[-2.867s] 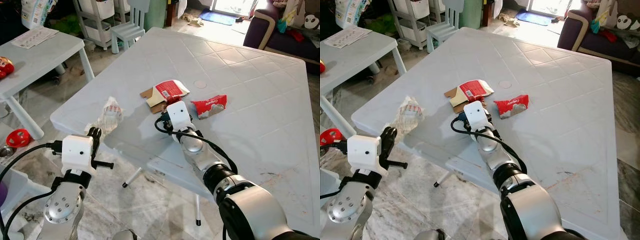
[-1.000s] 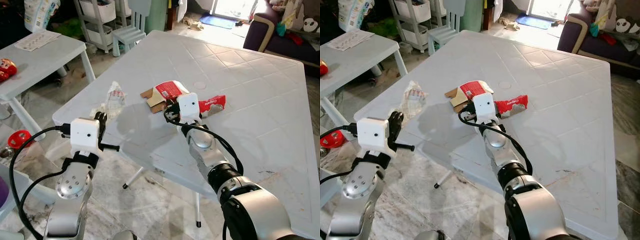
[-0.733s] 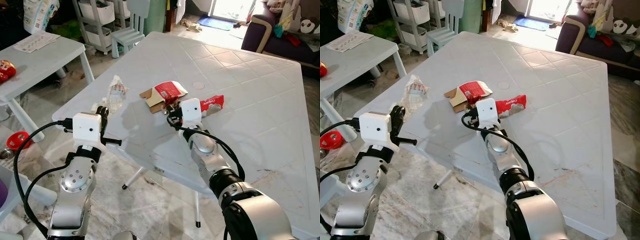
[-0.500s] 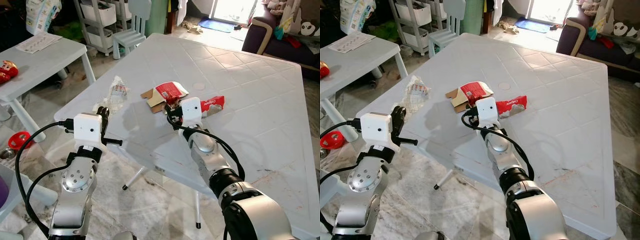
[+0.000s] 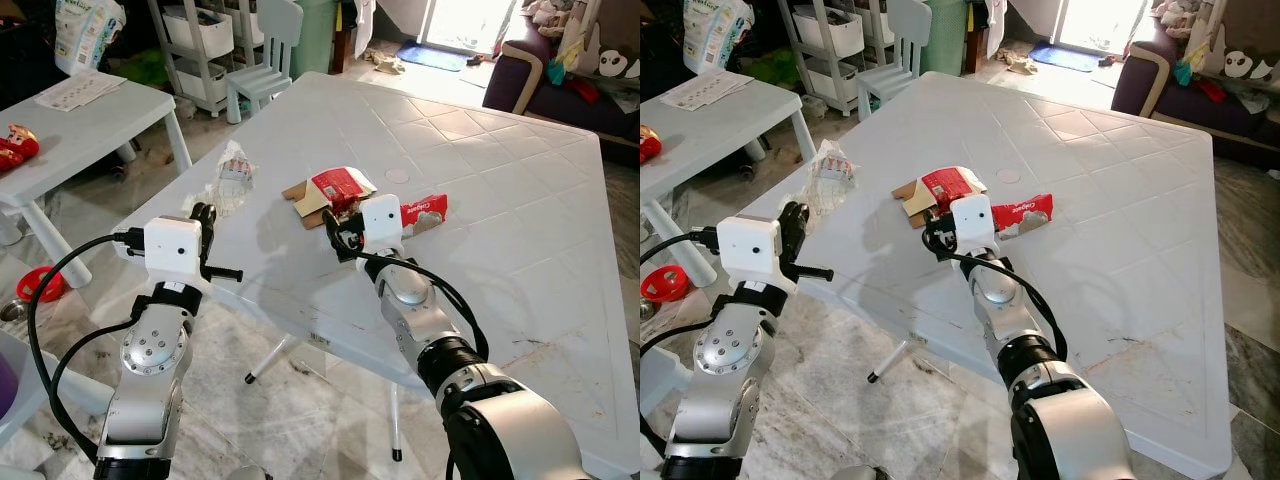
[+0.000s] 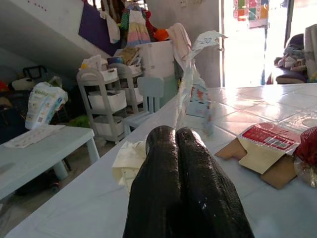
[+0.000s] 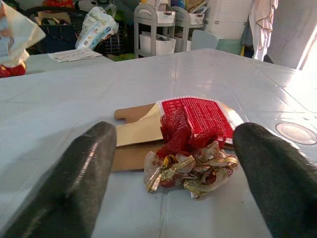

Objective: Picking trash to rubbish bin

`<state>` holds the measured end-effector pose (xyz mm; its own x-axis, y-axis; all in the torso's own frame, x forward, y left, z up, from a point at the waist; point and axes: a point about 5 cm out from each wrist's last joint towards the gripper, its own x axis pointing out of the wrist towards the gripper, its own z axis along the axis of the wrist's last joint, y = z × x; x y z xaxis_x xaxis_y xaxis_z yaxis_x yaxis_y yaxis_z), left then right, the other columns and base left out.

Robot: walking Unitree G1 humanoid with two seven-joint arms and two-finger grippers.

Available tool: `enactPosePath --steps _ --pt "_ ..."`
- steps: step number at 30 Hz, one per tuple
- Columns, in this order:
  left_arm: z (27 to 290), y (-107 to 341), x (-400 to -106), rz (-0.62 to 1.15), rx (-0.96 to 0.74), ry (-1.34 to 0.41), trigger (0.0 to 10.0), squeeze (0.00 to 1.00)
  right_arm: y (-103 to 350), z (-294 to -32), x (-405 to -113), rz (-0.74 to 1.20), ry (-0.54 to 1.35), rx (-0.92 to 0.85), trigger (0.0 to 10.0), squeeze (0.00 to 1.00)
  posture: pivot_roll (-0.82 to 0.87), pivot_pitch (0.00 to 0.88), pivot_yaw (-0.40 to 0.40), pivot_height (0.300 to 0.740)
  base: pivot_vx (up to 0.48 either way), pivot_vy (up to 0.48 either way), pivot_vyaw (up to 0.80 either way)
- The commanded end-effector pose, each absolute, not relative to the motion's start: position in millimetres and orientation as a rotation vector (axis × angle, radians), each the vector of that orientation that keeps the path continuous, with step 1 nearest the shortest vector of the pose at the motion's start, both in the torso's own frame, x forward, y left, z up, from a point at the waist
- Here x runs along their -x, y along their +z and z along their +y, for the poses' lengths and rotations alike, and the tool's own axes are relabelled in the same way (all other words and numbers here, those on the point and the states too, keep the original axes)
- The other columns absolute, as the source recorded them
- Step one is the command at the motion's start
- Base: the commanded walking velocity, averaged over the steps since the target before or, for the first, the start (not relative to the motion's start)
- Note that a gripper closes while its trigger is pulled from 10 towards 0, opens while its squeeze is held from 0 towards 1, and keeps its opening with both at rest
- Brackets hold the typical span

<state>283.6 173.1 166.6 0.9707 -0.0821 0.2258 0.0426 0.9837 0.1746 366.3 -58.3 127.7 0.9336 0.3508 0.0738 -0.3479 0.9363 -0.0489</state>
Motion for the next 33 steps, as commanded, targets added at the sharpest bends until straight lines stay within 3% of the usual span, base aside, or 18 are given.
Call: enactPosePath --steps 1,24,25,26,27,28,33 --pt "173.6 168.0 -285.9 -0.240 -0.176 -0.057 0.0 0.00 135.4 -57.9 -369.3 -0.106 0.356 0.025 10.0 1.00 0.18 0.005 -0.042 0.740 0.000 0.000 0.00" --pt "164.8 164.9 -273.0 -0.219 -0.157 -0.091 0.0 0.00 133.0 -52.7 -375.5 -0.013 0.337 0.106 10.0 1.00 0.23 0.067 -0.054 0.740 0.000 0.000 0.00" --pt "164.8 165.3 -270.4 -0.218 -0.157 -0.096 0.0 0.00 132.1 -57.5 -377.4 0.003 0.310 0.128 10.0 0.92 0.24 0.074 -0.057 0.740 0.000 0.000 0.00" --pt "164.8 165.4 -269.6 -0.217 -0.158 -0.097 0.0 0.00 132.0 -58.7 -377.9 0.007 0.303 0.132 10.0 0.92 0.24 0.074 -0.057 0.740 0.000 0.000 0.00" --pt "165.4 165.6 -267.9 -0.216 -0.161 -0.096 0.0 0.00 132.1 -60.3 -378.7 0.012 0.292 0.138 10.0 0.43 0.26 0.077 -0.061 0.740 0.000 0.000 0.00" --pt "166.3 165.7 -265.7 -0.215 -0.164 -0.092 0.0 0.00 132.1 -61.6 -379.4 0.018 0.284 0.141 10.0 0.00 0.27 0.082 -0.062 0.740 0.000 0.000 0.00" --pt "178.6 158.3 -245.4 -0.170 -0.191 -0.056 0.0 0.00 133.8 -63.0 -382.2 0.044 0.264 0.147 10.0 0.00 0.30 0.098 -0.072 0.740 0.000 0.000 0.00"
